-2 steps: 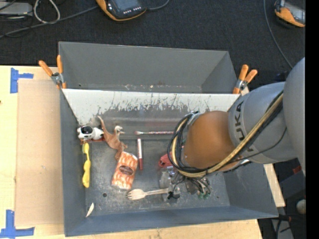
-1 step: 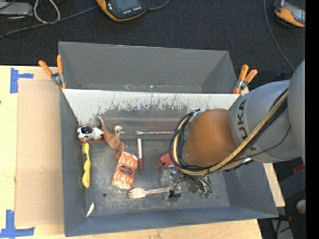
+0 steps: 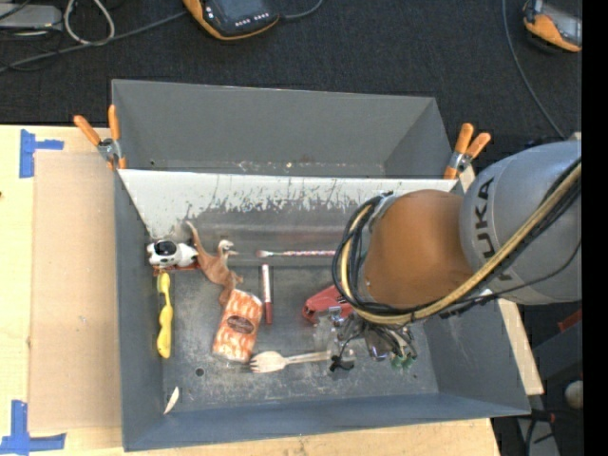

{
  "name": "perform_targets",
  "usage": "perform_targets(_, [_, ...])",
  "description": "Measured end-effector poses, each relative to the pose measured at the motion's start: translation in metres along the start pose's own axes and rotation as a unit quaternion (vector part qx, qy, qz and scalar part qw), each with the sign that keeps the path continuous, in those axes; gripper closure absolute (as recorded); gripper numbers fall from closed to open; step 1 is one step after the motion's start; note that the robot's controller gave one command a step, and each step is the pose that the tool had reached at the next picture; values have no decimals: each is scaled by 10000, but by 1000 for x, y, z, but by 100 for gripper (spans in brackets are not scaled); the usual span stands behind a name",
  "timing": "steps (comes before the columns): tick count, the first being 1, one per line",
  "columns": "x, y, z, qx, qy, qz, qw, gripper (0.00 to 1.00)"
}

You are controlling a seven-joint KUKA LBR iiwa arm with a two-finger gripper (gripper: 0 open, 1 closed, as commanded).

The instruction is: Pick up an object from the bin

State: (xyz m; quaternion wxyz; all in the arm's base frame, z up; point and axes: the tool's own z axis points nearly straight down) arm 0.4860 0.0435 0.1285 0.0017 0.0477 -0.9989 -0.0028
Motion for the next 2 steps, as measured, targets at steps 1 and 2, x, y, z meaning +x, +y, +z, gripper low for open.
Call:
perform_targets(1, [0,1,-46,-2,17,10,10000,100])
perform_targets(2, [0,1,-98,-2,7,11,10000,100])
